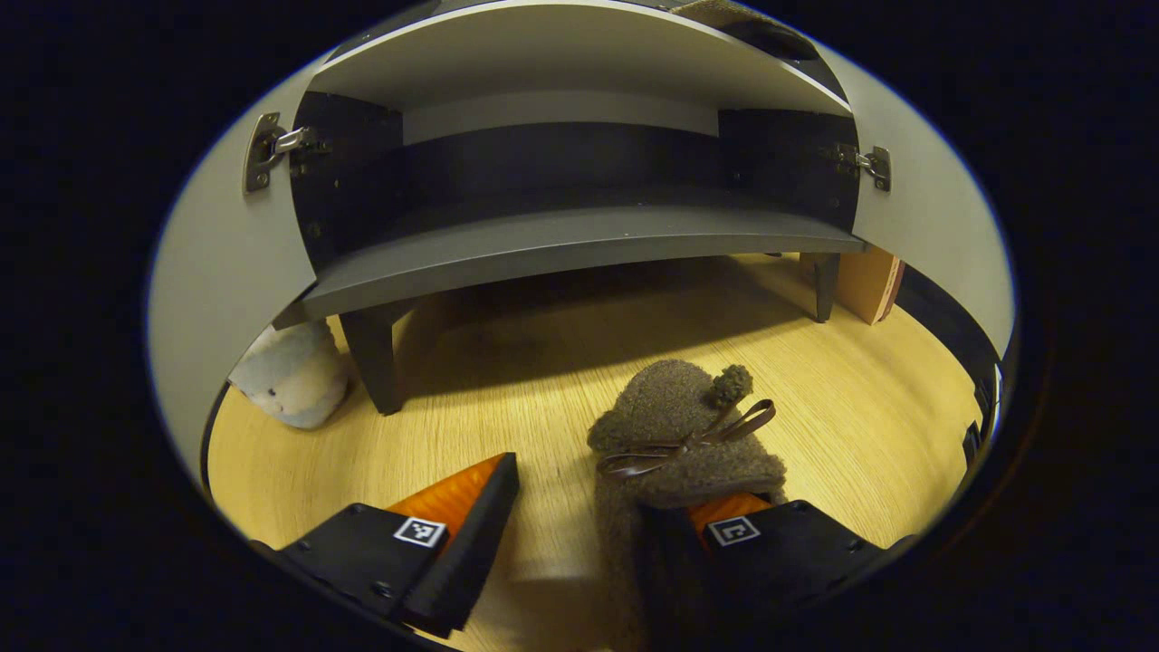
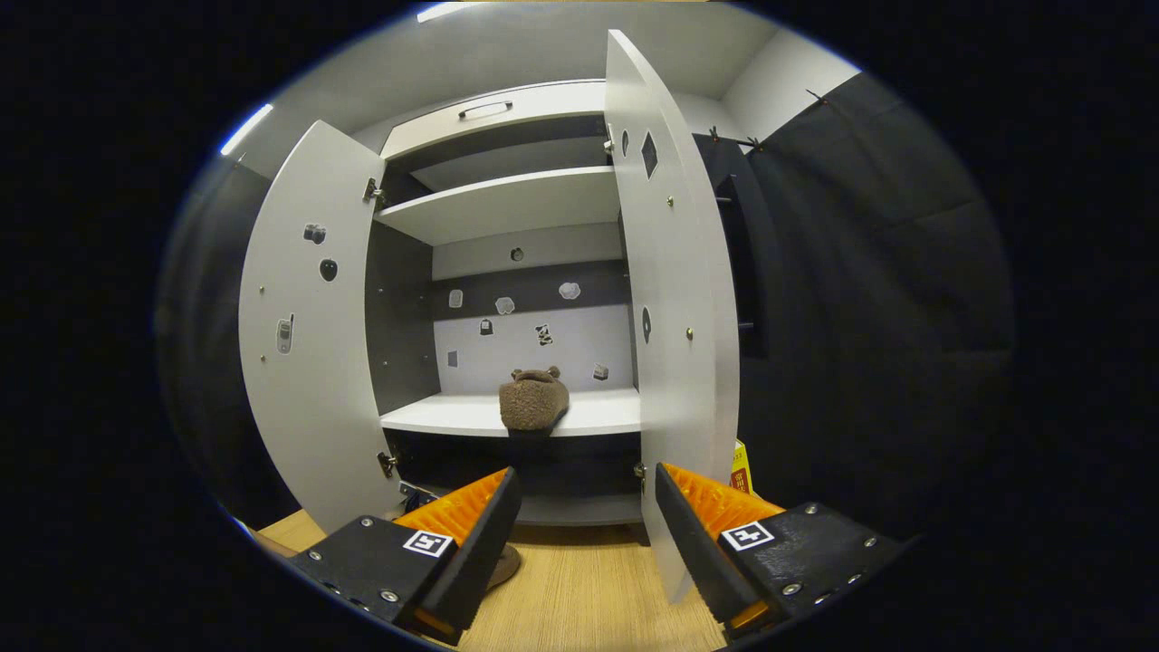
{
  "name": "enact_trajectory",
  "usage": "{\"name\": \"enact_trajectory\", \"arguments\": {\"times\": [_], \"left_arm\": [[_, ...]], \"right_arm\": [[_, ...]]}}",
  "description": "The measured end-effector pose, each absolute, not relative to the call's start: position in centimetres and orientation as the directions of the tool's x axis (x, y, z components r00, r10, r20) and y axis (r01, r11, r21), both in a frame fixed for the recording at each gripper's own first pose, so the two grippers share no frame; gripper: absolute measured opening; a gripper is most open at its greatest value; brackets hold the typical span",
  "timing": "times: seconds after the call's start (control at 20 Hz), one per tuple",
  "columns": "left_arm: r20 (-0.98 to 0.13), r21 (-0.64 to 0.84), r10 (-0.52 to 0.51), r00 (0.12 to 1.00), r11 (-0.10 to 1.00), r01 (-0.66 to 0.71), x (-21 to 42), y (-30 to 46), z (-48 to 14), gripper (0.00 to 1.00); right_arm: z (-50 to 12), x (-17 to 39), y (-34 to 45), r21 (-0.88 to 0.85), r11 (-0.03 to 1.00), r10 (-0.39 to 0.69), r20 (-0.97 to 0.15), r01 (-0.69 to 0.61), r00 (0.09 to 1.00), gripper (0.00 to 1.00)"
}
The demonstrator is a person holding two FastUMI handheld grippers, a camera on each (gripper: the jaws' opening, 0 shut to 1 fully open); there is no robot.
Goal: Grab one shoe with the right hand and put it into the shoe cabinet, grab the other shoe with the left hand and put it into the shoe cabinet; then close the right door with the right hand and the left door with the left hand.
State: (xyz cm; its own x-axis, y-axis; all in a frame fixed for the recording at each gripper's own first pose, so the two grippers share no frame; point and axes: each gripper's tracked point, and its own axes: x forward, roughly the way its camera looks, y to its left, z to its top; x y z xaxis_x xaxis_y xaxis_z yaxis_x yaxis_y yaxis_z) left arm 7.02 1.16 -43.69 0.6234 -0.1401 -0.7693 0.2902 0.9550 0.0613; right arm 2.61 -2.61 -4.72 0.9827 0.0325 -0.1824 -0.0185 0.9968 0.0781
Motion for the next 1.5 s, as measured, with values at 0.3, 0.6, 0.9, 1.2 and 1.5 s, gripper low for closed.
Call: {"name": "enact_trajectory", "arguments": {"times": [0.3,0.6,0.9,1.2,1.5], "left_arm": [[-0.745,0.05,-0.157,0.649,0.956,0.288,6.7,-0.6,-42.0,0.2],[-0.641,0.012,-0.129,0.756,0.984,0.178,5.5,0.0,-33.4,0.2],[-0.524,0.039,-0.046,0.851,0.996,0.078,4.3,0.5,-20.5,0.2],[-0.447,-0.023,-0.017,0.894,1.0,0.007,10.1,0.1,-9.1,0.2],[-0.367,0.007,0.0,0.93,1.0,0.003,20.9,-0.6,-4.0,0.2]], "right_arm": [[-5.4,2.3,-2.8,0.106,0.994,0.051,-0.198,-0.03,0.979,0.92],[-4.9,2.1,-2.6,0.126,0.99,0.083,-0.177,-0.061,0.981,0.92],[-4.7,2.2,-1.1,0.149,0.983,0.136,-0.168,-0.111,0.976,0.92],[-4.1,1.6,-0.6,0.155,0.978,0.16,-0.148,-0.137,0.976,0.92],[-3.8,0.6,-1.7,0.148,0.983,0.13,-0.149,-0.108,0.98,0.92]]}}
